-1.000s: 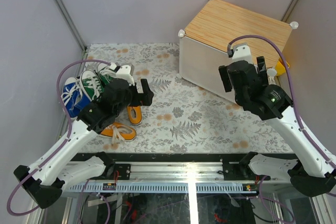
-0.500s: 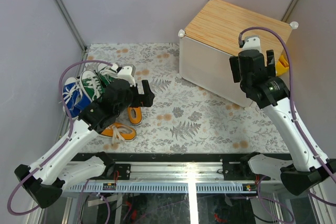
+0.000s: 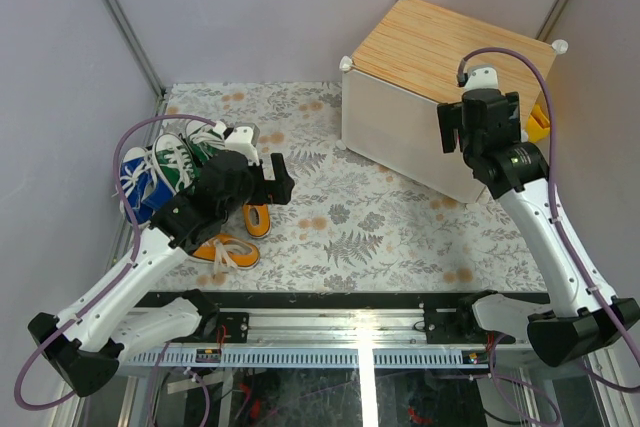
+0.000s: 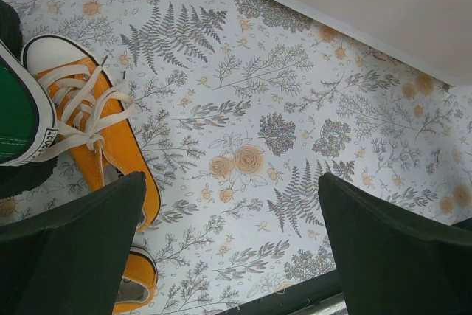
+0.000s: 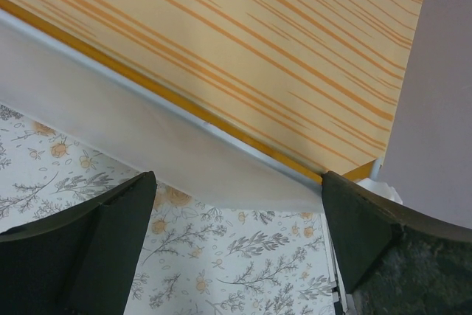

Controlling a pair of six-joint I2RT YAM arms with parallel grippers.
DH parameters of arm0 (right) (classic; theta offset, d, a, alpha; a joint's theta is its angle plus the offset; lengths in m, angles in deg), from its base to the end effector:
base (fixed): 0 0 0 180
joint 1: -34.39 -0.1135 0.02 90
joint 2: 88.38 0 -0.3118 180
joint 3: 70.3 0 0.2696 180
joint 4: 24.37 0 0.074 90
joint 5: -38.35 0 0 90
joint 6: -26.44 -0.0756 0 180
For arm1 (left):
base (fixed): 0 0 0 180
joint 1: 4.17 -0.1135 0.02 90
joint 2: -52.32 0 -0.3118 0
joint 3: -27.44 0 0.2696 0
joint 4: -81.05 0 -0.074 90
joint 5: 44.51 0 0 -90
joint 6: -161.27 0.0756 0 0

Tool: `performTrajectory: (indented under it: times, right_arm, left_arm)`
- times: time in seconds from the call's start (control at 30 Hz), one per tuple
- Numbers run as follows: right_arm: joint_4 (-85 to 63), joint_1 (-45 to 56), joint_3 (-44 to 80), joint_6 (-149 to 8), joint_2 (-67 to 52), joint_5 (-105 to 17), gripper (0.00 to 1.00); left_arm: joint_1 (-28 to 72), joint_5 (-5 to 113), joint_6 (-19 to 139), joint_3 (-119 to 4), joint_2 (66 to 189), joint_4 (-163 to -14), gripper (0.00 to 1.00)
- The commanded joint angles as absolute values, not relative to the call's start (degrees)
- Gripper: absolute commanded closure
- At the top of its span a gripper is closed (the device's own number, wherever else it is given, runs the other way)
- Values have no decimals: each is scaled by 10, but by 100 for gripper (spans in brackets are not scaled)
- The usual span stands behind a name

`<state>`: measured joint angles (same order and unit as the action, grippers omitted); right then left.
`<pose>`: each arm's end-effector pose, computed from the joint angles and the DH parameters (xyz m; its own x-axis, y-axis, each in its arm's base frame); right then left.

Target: Place and organize the shoes in the shoe cabinet

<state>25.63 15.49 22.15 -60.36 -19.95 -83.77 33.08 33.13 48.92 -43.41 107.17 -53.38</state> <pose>0.2739 0.0513 0.4527 -0.4237 -0.1950 -0.8845 0.1544 0.9467 -0.2827 0.1915 -0.1253 0.3698 -0.5318 -0.0623 -0.8446 0.2604 0.9370 -0.2330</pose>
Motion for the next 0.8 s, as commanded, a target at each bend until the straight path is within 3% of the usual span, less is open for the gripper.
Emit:
performTrajectory:
  times: [0.0,0.47,0.77]
  right_arm:
    - [240,159,216,-626,-206,-792,1]
    - [305,159,190,-730,-305,-575,0]
    - [235,159,70,-800,-388,-319,0]
  left_arm:
    - [332,331,497,-428,1073,-557,0]
    - [332,325,491,-427,1068,-554,0]
    - [331,315,494,-447,1055,-529,0]
